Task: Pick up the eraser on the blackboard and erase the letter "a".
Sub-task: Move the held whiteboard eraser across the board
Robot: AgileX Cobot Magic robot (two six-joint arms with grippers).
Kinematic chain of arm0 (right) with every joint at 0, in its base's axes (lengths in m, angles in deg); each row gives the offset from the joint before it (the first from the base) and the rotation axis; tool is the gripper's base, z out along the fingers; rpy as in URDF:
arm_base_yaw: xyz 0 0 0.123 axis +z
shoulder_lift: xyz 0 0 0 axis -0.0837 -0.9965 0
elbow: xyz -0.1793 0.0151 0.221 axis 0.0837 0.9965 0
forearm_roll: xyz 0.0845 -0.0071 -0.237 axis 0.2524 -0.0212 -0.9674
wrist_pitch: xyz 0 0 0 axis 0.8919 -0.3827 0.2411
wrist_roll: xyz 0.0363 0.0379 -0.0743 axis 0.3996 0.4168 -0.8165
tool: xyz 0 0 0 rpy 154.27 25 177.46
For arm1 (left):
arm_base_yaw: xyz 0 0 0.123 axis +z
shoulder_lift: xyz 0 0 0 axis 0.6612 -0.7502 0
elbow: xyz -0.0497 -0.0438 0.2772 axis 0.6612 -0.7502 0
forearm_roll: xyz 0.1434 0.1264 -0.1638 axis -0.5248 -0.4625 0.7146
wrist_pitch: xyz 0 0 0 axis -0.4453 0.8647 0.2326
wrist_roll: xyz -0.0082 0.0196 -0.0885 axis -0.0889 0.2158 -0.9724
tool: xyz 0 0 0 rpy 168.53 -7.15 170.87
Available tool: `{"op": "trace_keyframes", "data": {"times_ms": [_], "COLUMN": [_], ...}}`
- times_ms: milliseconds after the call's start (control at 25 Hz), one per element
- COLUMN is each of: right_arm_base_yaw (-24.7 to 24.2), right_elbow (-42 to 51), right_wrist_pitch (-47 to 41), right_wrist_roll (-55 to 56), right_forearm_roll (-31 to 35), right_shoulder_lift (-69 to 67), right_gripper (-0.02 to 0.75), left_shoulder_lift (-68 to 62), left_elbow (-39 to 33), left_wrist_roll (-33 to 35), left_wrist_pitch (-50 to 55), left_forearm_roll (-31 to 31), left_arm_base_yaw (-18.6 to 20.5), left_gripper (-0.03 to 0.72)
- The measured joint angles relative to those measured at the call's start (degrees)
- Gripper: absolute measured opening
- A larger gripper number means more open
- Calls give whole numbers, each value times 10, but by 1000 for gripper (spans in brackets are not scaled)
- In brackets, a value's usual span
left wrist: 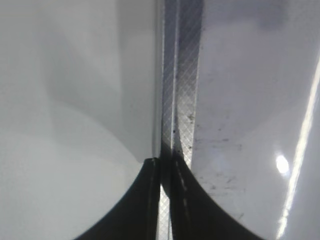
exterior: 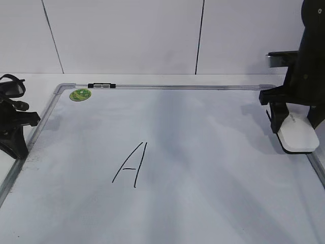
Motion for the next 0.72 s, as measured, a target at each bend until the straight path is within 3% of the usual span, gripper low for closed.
{"op": "trace_keyframes", "data": {"times_ms": [720], "right_arm_base_yaw": [-28], "right_elbow": [-3], "right_wrist_pitch": [-1], "right_wrist_roll": [-2], "right_forearm_roll": [20], "right_shoulder_lift": [-32], "right_gripper": [558], "left_shoulder_lift": [0], "left_elbow": [0], "left_wrist_roll": [0], "left_wrist_pitch": [-3], "left_forearm_roll": [1], "left_arm_base_yaw": [0], "left_gripper": [15]}}
